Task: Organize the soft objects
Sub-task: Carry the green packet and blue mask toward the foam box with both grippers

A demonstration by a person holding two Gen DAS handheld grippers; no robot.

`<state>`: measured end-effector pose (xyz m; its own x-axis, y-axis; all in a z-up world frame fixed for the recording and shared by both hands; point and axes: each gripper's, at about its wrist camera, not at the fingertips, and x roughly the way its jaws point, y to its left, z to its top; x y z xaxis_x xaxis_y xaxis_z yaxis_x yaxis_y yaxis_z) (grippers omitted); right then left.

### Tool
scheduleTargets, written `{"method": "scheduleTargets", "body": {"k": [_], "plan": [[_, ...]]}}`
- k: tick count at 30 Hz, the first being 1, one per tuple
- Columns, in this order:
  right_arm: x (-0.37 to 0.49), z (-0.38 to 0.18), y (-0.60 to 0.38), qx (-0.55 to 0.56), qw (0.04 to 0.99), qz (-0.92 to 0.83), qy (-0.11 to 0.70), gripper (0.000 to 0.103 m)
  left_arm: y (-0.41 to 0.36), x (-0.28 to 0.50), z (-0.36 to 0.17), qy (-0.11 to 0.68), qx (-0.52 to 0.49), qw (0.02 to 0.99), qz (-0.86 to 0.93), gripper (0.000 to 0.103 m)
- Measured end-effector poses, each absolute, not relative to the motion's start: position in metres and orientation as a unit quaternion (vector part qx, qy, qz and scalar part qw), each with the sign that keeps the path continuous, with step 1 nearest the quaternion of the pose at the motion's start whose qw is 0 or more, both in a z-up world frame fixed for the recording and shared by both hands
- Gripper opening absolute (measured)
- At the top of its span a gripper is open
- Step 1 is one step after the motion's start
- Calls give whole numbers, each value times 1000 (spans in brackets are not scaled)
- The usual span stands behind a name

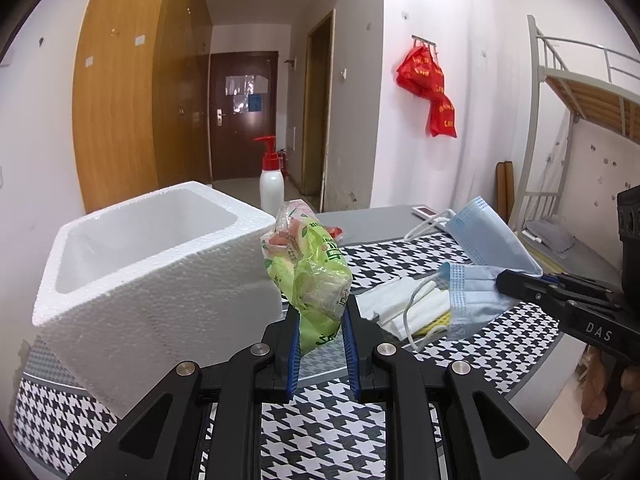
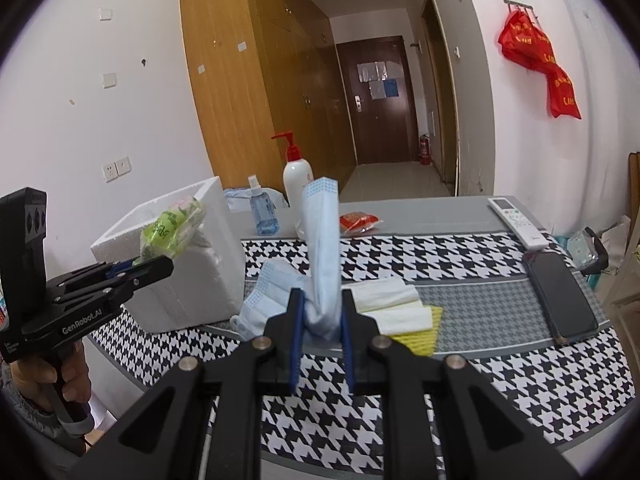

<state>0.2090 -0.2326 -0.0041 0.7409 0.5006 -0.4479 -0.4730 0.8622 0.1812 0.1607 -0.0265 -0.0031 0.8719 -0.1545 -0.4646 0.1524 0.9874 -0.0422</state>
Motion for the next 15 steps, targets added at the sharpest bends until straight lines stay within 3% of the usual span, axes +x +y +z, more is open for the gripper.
{"method": "scheduleTargets", "body": {"k": [15], "plan": [[210, 10, -217, 24, 935, 266, 232, 20, -12, 150, 10, 220, -9, 972, -80, 20]]}}
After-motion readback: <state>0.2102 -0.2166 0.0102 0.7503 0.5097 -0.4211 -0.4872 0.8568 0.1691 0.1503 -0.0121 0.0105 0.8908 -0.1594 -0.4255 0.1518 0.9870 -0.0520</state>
